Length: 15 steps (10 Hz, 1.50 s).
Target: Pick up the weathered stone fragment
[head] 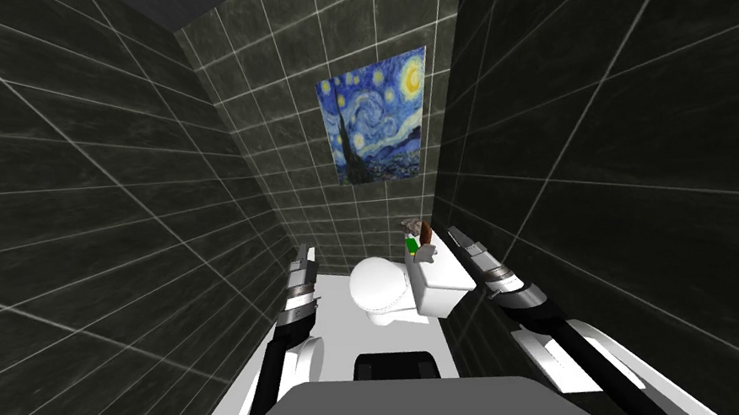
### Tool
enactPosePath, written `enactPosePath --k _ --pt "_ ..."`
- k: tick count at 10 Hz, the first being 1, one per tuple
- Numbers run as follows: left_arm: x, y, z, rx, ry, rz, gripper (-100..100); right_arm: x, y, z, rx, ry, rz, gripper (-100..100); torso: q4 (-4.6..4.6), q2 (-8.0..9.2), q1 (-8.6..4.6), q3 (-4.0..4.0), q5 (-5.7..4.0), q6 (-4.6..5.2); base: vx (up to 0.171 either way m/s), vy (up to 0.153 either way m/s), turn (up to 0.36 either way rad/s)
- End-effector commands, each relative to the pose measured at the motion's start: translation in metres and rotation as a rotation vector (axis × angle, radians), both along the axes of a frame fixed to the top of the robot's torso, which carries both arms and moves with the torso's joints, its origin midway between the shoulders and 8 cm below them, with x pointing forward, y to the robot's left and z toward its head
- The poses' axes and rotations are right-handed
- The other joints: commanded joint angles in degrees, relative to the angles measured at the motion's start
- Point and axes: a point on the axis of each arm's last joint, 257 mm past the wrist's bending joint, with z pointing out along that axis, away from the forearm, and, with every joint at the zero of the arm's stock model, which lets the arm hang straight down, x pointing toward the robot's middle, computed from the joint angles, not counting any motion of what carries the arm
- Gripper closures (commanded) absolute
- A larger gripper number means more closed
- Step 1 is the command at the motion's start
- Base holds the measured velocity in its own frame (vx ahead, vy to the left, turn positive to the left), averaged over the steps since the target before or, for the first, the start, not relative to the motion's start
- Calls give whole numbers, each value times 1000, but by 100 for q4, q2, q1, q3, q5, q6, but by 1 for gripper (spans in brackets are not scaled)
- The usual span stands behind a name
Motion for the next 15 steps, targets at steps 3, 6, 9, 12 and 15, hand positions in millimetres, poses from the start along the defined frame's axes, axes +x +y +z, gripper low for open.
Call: enactPosePath --k 3,6,9,12,15 --pt "0 0 0 0 0 0 0 3 -2 -20 -160 24 12 -100 0 -2 2 -1 1 1 34 67 104" --pt "0 0 0 0 0 0 0 4 -2 -31 -270 40 37 -100 0 -2 5 -1 1 -2 29 59 91" --pt "0 0 0 0 0 0 0 6 -9 -50 -414 60 51 -100 -1 -3 4 -2 1 1 35 69 107" --pt "0 0 0 0 0 0 0 7 -12 -61 -526 74 82 -100 -1 -6 7 -3 1 -2 39 62 90" --pt "0 0 0 0 0 0 0 7 -17 -72 -623 89 108 -100 1 5 -3 3 -1 -1 16 37 67"
